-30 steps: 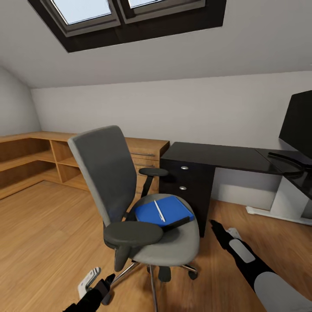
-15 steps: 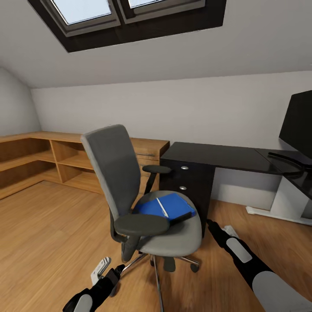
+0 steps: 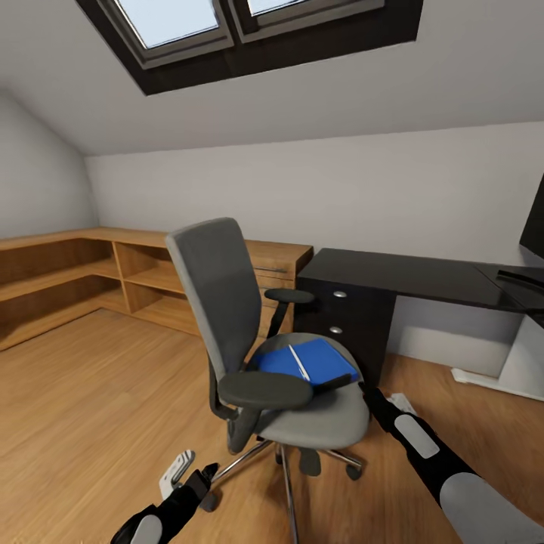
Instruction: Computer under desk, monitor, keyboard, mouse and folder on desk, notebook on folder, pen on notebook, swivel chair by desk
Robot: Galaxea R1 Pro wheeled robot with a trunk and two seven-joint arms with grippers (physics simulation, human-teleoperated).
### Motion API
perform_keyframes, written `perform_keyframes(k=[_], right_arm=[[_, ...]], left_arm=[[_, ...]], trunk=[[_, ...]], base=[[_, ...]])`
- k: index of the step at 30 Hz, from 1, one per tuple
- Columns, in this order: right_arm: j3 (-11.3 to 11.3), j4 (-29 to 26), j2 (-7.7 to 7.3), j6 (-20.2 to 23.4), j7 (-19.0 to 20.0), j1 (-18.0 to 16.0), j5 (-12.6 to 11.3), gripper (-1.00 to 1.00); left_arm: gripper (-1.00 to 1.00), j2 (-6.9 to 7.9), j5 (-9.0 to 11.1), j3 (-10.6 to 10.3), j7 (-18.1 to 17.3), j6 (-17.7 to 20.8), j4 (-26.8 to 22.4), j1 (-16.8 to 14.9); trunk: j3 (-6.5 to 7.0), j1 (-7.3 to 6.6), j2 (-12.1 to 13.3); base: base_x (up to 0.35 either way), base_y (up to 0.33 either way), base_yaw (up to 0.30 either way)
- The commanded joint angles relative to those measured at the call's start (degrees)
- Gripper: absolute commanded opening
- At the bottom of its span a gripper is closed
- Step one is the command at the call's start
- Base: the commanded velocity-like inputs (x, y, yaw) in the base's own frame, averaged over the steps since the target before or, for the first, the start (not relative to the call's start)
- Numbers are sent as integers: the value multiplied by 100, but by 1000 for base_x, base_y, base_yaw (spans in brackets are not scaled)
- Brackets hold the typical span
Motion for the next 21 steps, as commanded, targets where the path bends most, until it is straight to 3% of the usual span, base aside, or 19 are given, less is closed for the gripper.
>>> perform_keyframes(k=[1, 11, 13, 18, 21], right_arm=[[38, -15, -9, 3, -41, -1, -36, 100], [48, -15, -9, -18, -44, -1, -36, 100], [53, -15, -4, -36, -45, -1, -36, 100], [54, -15, -6, -45, -45, -1, -7, 100], [35, -14, -14, -61, -49, -1, 3, 100]], left_arm=[[100, -5, 60, 3, 39, 31, -3, -3], [100, -4, 59, -16, 47, 23, 41, -3], [100, -8, 59, -189, 54, 7, 131, -3], [100, -50, 61, -319, 56, -30, 191, -17], [100, -84, 58, -483, 56, -32, 456, -248]], trunk=[[-6, -1, -3], [-6, -1, -3], [-6, -1, -3], [-6, -1, -3], [-6, -1, -3]], base=[[0, 0, 240], [0, 0, 244], [0, 0, 245], [0, 0, 152], [0, 0, 31]])
